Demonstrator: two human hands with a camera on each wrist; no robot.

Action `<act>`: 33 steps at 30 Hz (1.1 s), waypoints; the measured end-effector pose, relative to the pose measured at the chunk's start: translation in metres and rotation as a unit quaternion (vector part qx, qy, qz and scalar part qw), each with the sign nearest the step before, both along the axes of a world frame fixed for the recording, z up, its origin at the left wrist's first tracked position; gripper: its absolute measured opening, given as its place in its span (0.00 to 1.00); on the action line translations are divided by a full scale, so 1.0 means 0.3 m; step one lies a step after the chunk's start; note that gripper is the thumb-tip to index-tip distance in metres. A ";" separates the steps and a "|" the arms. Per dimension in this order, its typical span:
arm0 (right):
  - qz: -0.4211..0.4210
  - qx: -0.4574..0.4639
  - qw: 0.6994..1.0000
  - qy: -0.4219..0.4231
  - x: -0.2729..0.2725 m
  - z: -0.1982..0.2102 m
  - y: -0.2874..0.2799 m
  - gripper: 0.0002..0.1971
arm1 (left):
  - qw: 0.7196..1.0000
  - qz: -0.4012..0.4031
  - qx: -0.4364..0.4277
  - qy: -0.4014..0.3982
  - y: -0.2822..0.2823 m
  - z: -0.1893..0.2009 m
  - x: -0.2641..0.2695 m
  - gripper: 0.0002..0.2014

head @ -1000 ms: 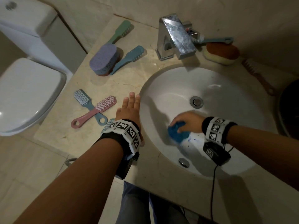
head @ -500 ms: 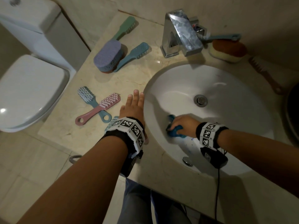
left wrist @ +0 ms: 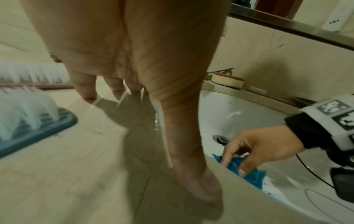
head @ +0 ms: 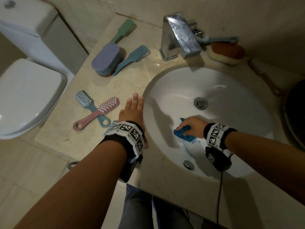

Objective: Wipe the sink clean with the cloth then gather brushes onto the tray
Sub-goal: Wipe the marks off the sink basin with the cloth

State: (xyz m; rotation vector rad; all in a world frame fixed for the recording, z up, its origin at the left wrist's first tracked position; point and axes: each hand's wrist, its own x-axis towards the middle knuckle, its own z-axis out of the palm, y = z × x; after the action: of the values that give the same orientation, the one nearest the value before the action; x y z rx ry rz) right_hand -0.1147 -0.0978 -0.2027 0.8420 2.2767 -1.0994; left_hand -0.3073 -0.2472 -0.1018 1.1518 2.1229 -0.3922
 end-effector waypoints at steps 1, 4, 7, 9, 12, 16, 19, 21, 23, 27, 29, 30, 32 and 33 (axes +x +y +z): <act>-0.016 0.000 1.000 0.002 -0.001 0.001 0.020 0.17 | 1.000 0.000 -0.002 -0.001 0.001 -0.001 0.000 0.76; -0.053 0.040 0.998 0.013 0.001 0.027 0.089 0.17 | 1.000 0.004 0.011 0.004 0.001 -0.008 -0.004 0.71; -0.097 0.132 0.986 -0.012 0.025 0.029 0.174 0.18 | 1.000 0.003 0.017 0.007 0.000 -0.013 -0.002 0.69; -0.083 0.171 0.980 -0.056 0.040 0.018 0.202 0.16 | 1.000 -0.002 0.005 0.008 0.002 -0.010 0.001 0.74; -0.032 0.110 0.990 -0.080 0.065 -0.016 0.159 0.11 | 1.000 -0.008 -0.004 0.015 0.004 -0.012 0.003 0.77; 0.008 0.060 0.997 -0.049 0.045 -0.021 0.061 0.16 | 1.000 -0.001 -0.005 0.017 0.006 -0.004 0.006 0.75; 0.027 0.069 0.996 -0.043 0.032 -0.010 0.044 0.16 | 1.000 -0.001 -0.010 0.015 0.007 0.000 0.009 0.74; -0.001 0.074 0.997 -0.028 0.037 0.008 0.065 0.17 | 1.000 0.006 -0.004 0.015 0.010 -0.005 0.011 0.69; -0.018 0.095 0.995 -0.021 0.054 0.021 0.098 0.18 | 1.000 0.017 0.007 0.019 0.013 -0.015 0.015 0.59; -0.022 0.140 0.987 -0.072 0.112 0.014 0.147 0.19 | 0.999 0.022 0.015 0.017 0.013 -0.025 0.013 0.55; -0.022 0.140 0.984 -0.105 0.139 0.010 0.159 0.19 | 1.000 0.017 0.010 0.017 0.012 -0.024 0.010 0.56; -0.020 0.134 0.984 -0.115 0.147 0.007 0.157 0.19 | 1.000 0.014 0.008 0.019 0.012 -0.024 0.009 0.56; -0.001 0.114 0.986 -0.120 0.147 0.002 0.133 0.18 | 1.000 0.014 0.006 0.020 0.013 -0.026 0.010 0.57; 0.013 0.105 0.987 -0.121 0.141 0.003 0.110 0.17 | 1.000 0.016 0.007 0.020 0.013 -0.027 0.011 0.56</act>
State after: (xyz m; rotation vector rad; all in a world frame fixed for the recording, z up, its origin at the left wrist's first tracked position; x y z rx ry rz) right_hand -0.0724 -0.0648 -0.2020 0.9666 2.2151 -0.7108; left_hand -0.3039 -0.2432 -0.1098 1.1249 2.1793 -0.3891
